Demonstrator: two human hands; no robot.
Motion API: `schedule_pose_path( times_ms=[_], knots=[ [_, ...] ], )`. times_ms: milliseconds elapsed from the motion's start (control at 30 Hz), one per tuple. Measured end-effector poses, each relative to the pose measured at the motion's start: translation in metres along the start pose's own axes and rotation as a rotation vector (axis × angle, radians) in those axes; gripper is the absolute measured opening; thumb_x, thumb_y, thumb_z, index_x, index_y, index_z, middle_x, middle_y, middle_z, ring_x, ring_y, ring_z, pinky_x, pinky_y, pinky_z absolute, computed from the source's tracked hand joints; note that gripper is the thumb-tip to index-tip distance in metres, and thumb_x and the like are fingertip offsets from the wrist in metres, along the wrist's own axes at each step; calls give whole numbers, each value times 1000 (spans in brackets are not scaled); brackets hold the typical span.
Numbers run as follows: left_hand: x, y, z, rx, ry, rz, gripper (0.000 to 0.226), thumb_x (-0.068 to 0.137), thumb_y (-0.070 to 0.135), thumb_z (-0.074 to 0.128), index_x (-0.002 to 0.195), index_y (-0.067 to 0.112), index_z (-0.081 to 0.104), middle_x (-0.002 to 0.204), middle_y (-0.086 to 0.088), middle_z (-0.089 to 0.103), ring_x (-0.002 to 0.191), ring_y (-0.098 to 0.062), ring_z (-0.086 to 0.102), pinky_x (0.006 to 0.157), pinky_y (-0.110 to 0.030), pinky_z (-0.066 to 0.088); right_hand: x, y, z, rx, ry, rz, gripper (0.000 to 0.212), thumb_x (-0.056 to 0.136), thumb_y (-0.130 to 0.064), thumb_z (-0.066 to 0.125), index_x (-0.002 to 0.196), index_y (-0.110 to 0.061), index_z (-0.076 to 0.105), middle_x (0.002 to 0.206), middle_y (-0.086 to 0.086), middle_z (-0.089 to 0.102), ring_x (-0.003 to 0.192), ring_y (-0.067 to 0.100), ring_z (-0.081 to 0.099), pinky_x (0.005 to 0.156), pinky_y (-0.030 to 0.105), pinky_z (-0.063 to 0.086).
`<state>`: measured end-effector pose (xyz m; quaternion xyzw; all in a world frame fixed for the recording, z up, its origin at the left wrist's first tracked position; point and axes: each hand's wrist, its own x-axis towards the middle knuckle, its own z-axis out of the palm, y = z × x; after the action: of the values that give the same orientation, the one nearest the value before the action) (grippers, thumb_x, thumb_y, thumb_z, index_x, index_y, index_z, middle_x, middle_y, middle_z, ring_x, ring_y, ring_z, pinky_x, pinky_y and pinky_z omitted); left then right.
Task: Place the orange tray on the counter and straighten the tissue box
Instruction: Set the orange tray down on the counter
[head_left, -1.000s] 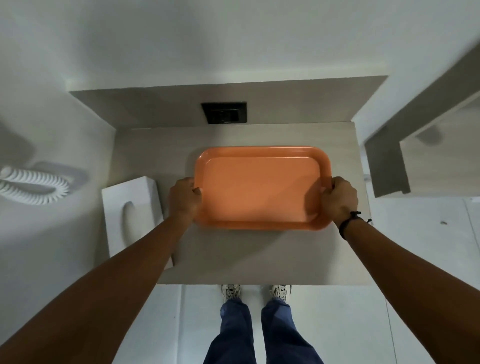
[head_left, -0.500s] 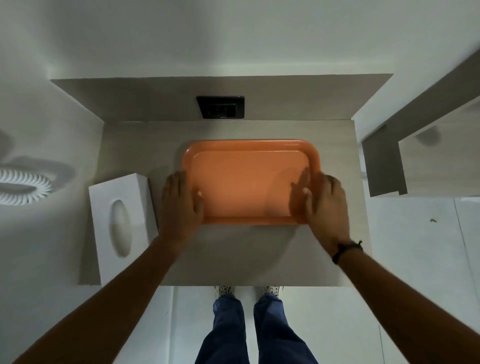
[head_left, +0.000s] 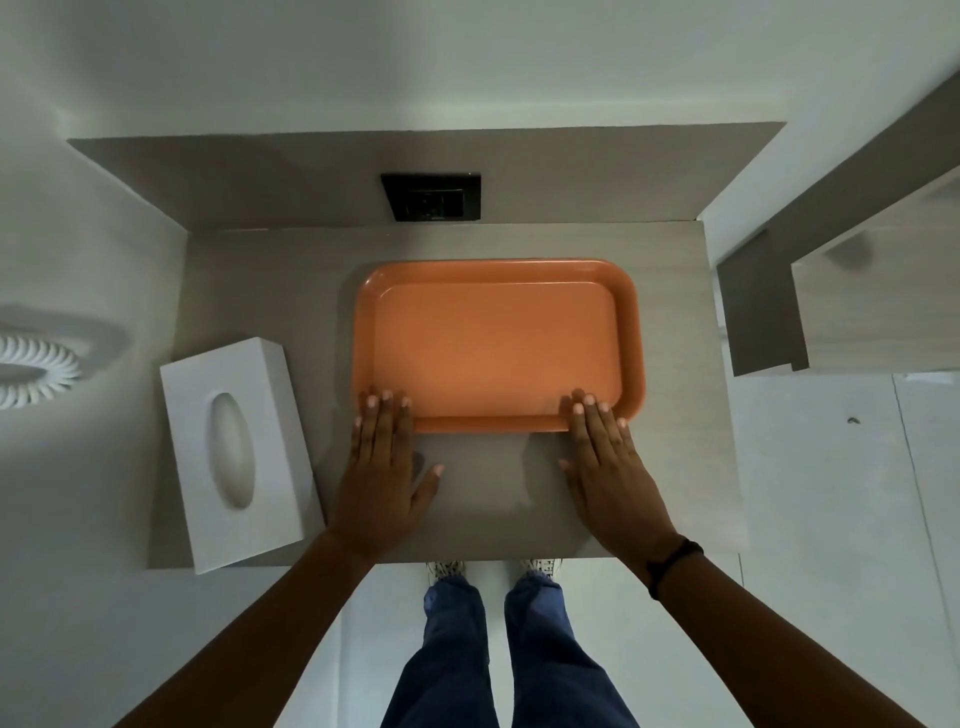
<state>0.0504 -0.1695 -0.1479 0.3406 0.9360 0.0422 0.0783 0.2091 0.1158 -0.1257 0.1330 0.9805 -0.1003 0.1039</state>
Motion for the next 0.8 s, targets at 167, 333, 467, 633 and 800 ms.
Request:
schedule_pose_path(
  times_ms=[167,333,467,633,800],
  knots=[
    [23,-4,0,-21,-5,0,97,107,70,25,173,1,4,182,-18,-5,170,-37,-3,137,-56,13,22,4,-9,15,-8,11,69,116,-35,37,171,2,20,181,21,20,169,39,18,136,50,12],
    [47,-8,-3,-31,-1,-9,100,106,71,28,173,3,-1,182,-18,-9,170,-36,-7,137,-54,9,47,9,-16,12,-18,13,71,117,-34,43,172,2,16,182,20,15,170,39,14,137,48,8],
    [57,-7,-6,-34,6,-19,103,104,69,37,173,1,2,182,-19,-7,170,-37,-6,137,-53,6,60,12,-20,8,-9,6,71,118,-35,42,172,2,15,182,20,14,170,39,13,138,48,8],
    [61,-9,-5,-33,13,-24,103,103,69,38,173,1,2,182,-17,-8,170,-36,-6,137,-49,2,65,13,-19,25,19,16,72,116,-35,44,171,2,18,181,21,18,169,40,17,138,53,15],
    [59,-9,-8,-36,61,-24,106,102,76,34,174,4,2,182,-17,-12,170,-38,-5,137,-53,5,64,8,-18,-4,33,23,84,113,-51,41,173,0,14,183,20,13,170,38,13,137,56,25]
  ],
)
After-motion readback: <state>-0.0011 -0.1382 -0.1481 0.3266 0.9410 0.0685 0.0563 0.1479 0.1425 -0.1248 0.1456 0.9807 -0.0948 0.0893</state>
